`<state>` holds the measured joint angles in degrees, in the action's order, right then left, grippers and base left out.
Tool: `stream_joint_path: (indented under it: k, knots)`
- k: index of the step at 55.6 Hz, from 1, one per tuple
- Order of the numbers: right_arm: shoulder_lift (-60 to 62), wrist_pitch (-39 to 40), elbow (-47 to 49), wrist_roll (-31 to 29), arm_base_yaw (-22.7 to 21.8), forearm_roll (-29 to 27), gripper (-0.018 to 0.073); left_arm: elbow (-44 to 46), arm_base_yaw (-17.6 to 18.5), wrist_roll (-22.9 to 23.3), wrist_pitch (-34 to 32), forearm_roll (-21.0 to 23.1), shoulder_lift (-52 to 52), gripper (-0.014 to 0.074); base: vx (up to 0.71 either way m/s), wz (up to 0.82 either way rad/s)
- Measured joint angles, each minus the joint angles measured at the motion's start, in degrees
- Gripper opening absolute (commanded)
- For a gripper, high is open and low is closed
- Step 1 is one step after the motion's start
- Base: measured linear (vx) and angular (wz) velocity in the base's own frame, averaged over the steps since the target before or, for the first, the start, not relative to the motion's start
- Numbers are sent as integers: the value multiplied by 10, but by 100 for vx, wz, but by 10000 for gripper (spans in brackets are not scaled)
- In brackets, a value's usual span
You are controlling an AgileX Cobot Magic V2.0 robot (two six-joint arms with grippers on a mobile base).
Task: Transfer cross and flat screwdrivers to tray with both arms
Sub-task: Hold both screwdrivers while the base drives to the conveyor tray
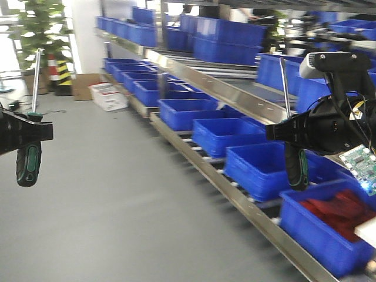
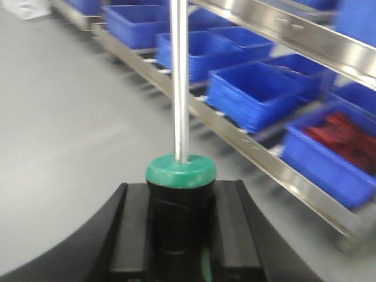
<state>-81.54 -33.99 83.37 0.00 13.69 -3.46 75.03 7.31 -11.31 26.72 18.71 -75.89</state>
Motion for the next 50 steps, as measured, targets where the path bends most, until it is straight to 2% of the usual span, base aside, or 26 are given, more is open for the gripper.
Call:
stream_joint_path:
  k: [24,50]
  knots:
    - [0,0,0,0,0,-1,-8,0,0,0,0,0,0,0,44,55]
    - [0,0,0,0,0,-1,-8,0,0,0,0,0,0,0,47,26]
